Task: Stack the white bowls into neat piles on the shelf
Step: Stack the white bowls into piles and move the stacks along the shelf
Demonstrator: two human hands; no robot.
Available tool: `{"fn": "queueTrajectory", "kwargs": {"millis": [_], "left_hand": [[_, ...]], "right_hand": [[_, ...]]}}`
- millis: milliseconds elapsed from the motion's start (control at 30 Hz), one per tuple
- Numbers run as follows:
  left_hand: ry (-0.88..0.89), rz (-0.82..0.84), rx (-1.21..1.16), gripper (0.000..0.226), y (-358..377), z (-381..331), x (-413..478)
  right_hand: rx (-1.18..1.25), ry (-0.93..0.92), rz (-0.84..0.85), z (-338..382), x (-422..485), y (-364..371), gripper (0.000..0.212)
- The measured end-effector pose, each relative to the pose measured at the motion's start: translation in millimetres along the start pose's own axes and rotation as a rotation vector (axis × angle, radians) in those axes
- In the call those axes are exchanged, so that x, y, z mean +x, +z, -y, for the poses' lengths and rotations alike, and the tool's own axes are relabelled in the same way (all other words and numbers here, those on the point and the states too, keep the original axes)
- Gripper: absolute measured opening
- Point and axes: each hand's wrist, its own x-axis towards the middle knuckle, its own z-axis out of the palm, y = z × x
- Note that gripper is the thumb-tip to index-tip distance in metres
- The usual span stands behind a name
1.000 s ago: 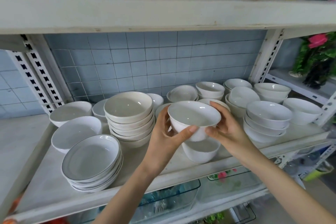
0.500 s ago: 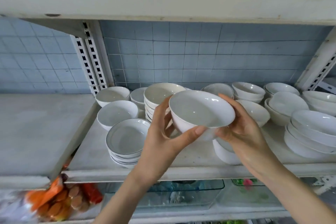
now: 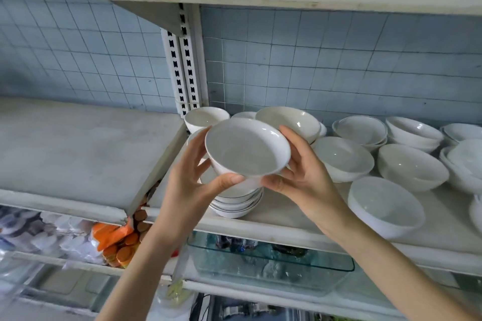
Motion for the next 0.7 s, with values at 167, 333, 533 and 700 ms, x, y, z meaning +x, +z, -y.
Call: {"fn": "queueTrajectory", "kwargs": {"millis": [167, 333, 533, 700], "left_hand": [[-0.02, -0.01, -0.037, 0.071, -7.2, 2.6, -4.7], [-0.051, 0.021, -0.029, 0.087, -4.9, 8.9, -18.6], [-0.157, 0.019, 0.021, 0.101, -17.2, 16.7, -40.7], [-0.179, 0.012, 0.028, 0.099, -30.4, 17.0, -50.5]], "right_hand": [[0.039, 0.036, 0.022, -2.9, 6.6, 11.4, 0.097], [0.08, 0.063, 0.031, -8.3, -4.0, 16.8, 0.093], [0.032, 0.08, 0.082, -14.8, -20.8, 25.0, 0.088], [0.026, 0.07, 0.097, -13.5, -26.3, 41.4, 0.086]]}}
